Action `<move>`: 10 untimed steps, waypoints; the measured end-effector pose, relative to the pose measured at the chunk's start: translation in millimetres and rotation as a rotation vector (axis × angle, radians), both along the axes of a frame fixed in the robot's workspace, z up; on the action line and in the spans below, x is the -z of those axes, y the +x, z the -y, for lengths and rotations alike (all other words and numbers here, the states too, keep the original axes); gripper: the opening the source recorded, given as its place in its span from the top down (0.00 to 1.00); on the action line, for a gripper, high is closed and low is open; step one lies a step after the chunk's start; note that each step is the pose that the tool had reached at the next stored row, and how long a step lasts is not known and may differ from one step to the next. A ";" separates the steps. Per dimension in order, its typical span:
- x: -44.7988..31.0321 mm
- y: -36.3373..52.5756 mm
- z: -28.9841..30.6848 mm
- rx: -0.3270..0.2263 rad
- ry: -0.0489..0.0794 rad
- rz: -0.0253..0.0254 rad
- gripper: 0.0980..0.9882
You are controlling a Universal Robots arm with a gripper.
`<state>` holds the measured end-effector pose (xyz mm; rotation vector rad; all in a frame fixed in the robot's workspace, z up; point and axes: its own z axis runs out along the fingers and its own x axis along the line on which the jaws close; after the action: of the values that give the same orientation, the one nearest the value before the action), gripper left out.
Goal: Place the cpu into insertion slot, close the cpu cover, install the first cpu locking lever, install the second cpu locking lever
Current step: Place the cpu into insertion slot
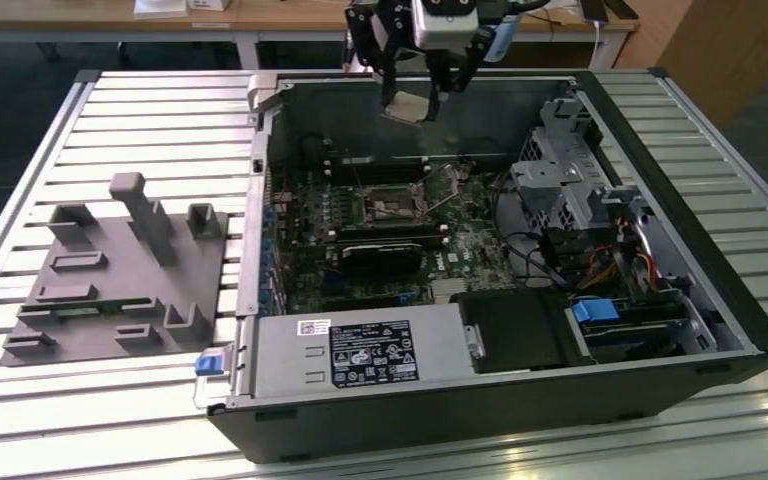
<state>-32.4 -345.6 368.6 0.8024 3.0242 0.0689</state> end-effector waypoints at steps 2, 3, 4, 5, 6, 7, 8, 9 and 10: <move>0.2 0.0 0.0 0.020 -0.004 -0.0002 0.50; 0.4 0.0 0.0 0.029 -0.006 -0.0001 0.50; 0.6 0.0 0.0 0.040 -0.008 -0.0001 0.50; 0.8 0.0 0.0 0.050 -0.009 -0.0001 0.50; 0.9 0.0 0.0 0.059 -0.010 -0.0002 0.50; 1.1 0.0 0.0 0.068 -0.011 -0.0002 0.50; 1.2 0.0 0.0 0.078 -0.012 -0.0002 0.50; 1.4 0.0 0.0 0.088 -0.013 -0.0003 0.50; 1.6 0.0 0.0 0.099 -0.015 -0.0003 0.50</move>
<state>-32.4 -345.6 367.0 0.9488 2.9760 0.0458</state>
